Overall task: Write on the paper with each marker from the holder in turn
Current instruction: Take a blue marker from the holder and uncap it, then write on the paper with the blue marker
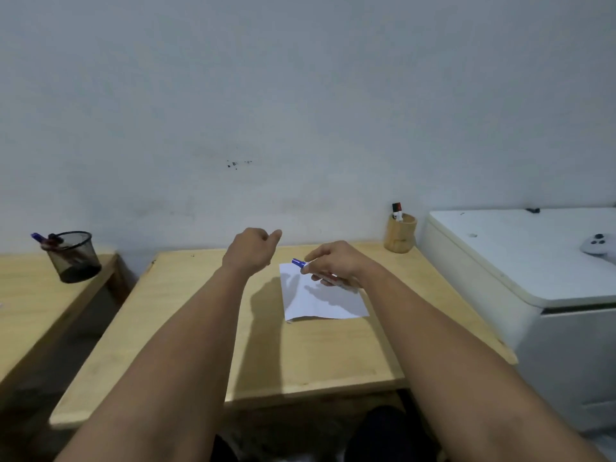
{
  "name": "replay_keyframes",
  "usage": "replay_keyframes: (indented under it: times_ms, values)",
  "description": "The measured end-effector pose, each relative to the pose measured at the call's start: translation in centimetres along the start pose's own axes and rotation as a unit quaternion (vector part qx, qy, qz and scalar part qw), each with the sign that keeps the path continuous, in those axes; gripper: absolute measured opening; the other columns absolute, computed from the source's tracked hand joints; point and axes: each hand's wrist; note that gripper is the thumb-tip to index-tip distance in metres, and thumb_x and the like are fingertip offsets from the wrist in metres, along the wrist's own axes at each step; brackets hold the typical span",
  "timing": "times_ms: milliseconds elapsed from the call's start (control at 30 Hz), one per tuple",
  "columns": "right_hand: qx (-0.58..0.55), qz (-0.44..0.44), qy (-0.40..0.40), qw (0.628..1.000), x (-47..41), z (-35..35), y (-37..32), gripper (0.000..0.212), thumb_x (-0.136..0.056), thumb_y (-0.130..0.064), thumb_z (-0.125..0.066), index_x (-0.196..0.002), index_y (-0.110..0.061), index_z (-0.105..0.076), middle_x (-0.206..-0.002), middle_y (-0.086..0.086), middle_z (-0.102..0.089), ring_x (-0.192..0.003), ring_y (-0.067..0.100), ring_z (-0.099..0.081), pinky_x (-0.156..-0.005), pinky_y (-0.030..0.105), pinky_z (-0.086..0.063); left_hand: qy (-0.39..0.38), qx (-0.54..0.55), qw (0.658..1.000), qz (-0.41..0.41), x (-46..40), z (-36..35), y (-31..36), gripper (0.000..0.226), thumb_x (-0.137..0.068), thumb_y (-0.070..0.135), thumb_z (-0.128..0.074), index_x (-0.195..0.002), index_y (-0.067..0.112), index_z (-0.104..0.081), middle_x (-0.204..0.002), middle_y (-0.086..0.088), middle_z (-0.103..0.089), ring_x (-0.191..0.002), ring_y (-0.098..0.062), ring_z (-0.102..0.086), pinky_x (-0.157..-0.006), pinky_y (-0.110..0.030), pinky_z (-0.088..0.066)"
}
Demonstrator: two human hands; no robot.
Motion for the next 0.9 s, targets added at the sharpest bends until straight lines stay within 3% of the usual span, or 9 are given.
replay_keyframes:
  times_ms: [133,267,433,567,633,733,833,900]
  values:
    - [-0.038,0.045,0.004,0.998,-0.7,-0.6,-1.0,0.023,-0.085,-0.004,-0.088,-0.097,-0.009,-0.068,-0.092,0.012,-0.079,-0.075,0.018,-0.077,-0.060,0.026,-0.056,-0.066,0.024,0.997,0.012,0.3,0.5,0.0,0.072,-0.100,0.064,-0.040,-0.076,0.002,-0.067,-0.073,-0.006,-0.071,-0.064,-0.026,-0.062,-0.076,-0.039,-0.058]
    - [-0.045,0.063,-0.009,0.997,-2.0,-1.0,-1.3,0.027,-0.086,-0.006,-0.089,-0.093,-0.012,-0.063,-0.110,0.024,-0.082,-0.081,0.021,-0.079,-0.066,0.031,-0.056,-0.119,0.042,0.992,-0.012,-0.2,0.2,0.1,0.062,-0.104,0.058,-0.039,-0.071,0.009,-0.059,-0.073,-0.009,-0.056,-0.069,-0.024,-0.054,-0.068,-0.038,-0.059]
    - [-0.076,0.069,-0.016,0.995,-3.6,-1.5,-1.3,0.025,-0.085,-0.006,-0.089,-0.105,-0.006,-0.075,-0.094,0.017,-0.080,-0.082,0.020,-0.078,-0.068,0.028,-0.058,-0.100,0.027,0.993,-0.059,-1.4,-0.4,-0.4,0.047,-0.109,0.044,-0.037,-0.078,0.018,-0.061,-0.070,-0.005,-0.041,-0.068,-0.023,-0.048,-0.062,-0.041,-0.062]
    - [-0.090,0.067,-0.026,0.993,-5.5,-2.1,-1.1,0.032,-0.088,-0.007,-0.086,-0.116,0.003,-0.075,-0.095,0.012,-0.080,-0.082,0.018,-0.079,-0.066,0.025,-0.058,-0.111,0.024,0.992,-0.061,-3.1,-0.5,-1.1,0.048,-0.109,0.046,-0.036,-0.080,0.017,-0.062,-0.074,-0.005,-0.047,-0.071,-0.022,-0.051,-0.058,-0.033,-0.052]
    - [-0.095,0.060,-0.042,0.993,-6.6,-2.3,-1.1,0.030,-0.091,-0.008,-0.084,-0.116,0.007,-0.075,-0.100,0.016,-0.082,-0.080,0.018,-0.078,-0.067,0.025,-0.059,-0.111,-0.012,0.991,-0.070,-4.2,-0.7,-1.7,0.052,-0.110,0.044,-0.034,-0.081,0.012,-0.063,-0.066,-0.002,-0.045,-0.069,-0.025,-0.047,-0.058,-0.032,-0.045]
    - [-0.057,0.074,-0.042,0.995,-8.3,-2.4,-0.8,0.024,-0.093,-0.009,-0.082,-0.107,0.010,-0.078,-0.102,0.022,-0.083,-0.072,0.015,-0.074,-0.066,0.024,-0.058,-0.081,-0.091,0.990,-0.074,-5.9,-0.6,-2.5,0.055,-0.111,0.042,-0.029,-0.076,0.015,-0.060,-0.063,0.002,-0.049,-0.073,-0.027,-0.050,-0.063,-0.034,-0.037]
    - [0.000,0.083,-0.002,0.997,-9.4,-1.9,0.5,0.018,-0.087,-0.001,-0.085,-0.098,0.011,-0.078,-0.074,0.010,-0.079,-0.060,0.011,-0.069,-0.058,0.023,-0.053,0.017,-0.154,0.986,-0.056,-8.2,1.6,-4.5,0.055,-0.110,0.045,-0.025,-0.090,0.015,-0.067,-0.083,-0.002,-0.063,-0.093,-0.033,-0.060,-0.080,-0.037,-0.045]
    - [-0.048,0.073,0.058,0.994,-10.0,-1.2,1.4,0.018,-0.092,-0.002,-0.081,-0.105,0.008,-0.074,-0.073,0.008,-0.077,-0.055,0.011,-0.066,-0.051,0.021,-0.050,0.062,-0.223,0.970,-0.070,-9.3,3.2,-5.9,0.051,-0.109,0.048,-0.025,-0.089,0.021,-0.064,-0.093,-0.001,-0.067,-0.092,-0.032,-0.060,-0.077,-0.038,-0.043]
Point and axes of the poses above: each hand's wrist, its own x-axis away from the middle knuckle, its own z-axis out of the back of the hand, y = z × x
